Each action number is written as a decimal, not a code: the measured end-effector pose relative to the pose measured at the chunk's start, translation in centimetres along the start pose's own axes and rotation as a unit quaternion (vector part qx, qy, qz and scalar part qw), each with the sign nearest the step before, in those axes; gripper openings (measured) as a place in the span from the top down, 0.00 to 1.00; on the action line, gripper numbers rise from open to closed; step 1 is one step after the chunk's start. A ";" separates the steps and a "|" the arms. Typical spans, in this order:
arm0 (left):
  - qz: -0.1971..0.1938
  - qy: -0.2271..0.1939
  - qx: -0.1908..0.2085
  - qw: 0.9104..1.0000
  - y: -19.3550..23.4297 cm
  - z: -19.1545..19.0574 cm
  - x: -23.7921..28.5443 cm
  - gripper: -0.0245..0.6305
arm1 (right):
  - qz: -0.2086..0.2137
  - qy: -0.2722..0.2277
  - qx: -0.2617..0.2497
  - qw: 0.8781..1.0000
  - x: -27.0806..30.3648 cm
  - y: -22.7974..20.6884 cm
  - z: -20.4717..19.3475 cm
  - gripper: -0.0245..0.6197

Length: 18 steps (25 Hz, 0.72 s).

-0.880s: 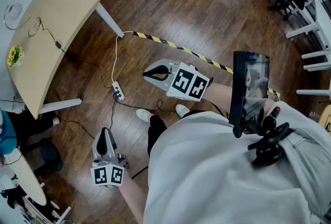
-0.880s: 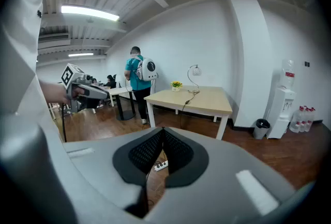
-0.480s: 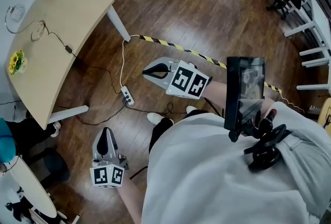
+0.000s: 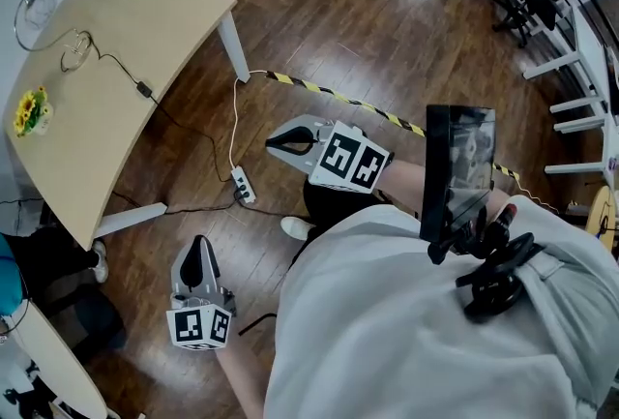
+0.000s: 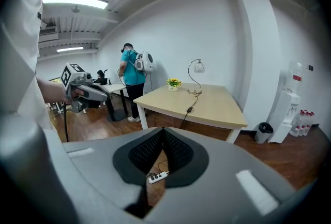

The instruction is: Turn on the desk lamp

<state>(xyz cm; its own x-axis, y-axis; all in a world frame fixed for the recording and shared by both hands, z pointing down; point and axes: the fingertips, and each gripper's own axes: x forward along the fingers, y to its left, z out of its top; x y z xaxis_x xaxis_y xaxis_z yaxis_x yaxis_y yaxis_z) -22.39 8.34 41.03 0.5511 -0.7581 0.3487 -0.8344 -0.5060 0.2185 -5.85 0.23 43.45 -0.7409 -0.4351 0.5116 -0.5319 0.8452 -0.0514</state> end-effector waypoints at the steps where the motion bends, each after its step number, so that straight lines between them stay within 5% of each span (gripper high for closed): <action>1: 0.000 -0.001 -0.003 1.000 0.5 0.2 0.3 0.93 | 0.002 0.001 -0.001 1.000 0.5 -0.2 0.2 0.95; 18: 0.074 -0.003 -0.035 0.997 9.1 8.5 10.6 0.93 | 0.116 -0.020 -0.040 0.992 14.0 -11.8 8.9 0.95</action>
<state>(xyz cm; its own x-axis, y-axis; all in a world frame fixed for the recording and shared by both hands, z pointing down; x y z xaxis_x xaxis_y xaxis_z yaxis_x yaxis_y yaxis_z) -24.08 -7.78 38.94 0.4219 -0.8251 0.3758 -0.9050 -0.3585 0.2289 -13.58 -18.53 43.61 -0.8554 -0.2371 0.4605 -0.3125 0.9453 -0.0939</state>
